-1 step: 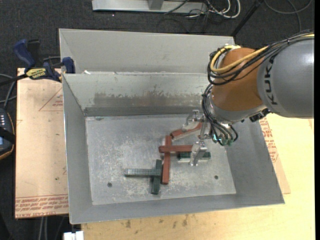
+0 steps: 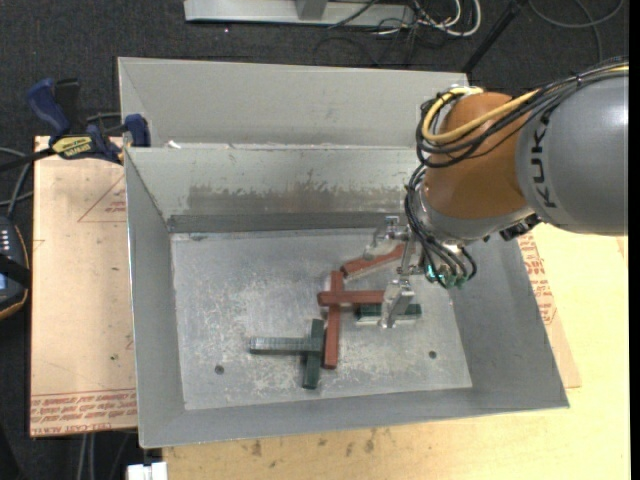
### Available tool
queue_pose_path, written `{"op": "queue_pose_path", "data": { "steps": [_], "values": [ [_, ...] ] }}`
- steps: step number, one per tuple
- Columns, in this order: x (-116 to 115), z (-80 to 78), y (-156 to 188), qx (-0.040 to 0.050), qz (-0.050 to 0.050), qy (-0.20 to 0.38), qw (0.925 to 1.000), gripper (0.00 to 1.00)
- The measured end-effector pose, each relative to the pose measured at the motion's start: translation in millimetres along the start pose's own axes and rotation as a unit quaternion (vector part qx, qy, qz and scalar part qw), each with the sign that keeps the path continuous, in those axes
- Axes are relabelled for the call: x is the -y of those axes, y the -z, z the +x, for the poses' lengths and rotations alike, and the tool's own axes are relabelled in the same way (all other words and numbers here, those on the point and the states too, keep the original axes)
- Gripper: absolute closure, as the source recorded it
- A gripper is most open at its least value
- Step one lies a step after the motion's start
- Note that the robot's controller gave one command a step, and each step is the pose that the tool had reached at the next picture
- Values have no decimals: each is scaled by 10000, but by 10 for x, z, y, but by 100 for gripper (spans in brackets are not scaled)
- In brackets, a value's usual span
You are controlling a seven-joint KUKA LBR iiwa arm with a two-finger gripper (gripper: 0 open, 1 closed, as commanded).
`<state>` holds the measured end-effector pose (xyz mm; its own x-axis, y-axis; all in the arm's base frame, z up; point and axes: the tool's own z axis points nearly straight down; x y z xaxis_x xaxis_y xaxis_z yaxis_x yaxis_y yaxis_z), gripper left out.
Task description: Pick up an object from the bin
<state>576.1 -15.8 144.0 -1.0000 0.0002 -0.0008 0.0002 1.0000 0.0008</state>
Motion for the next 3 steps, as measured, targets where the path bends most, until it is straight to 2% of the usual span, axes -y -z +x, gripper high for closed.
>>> {"op": "queue_pose_path", "data": {
  "steps": [1, 2, 3],
  "values": [
    [-130, 129, -663, 88, 0, 463, 9989, 100],
    [-130, 129, -663, 89, 0, 463, 9989, 100],
    [-340, 192, 750, 15, 0, 729, 9973, 100]
  ]
}}
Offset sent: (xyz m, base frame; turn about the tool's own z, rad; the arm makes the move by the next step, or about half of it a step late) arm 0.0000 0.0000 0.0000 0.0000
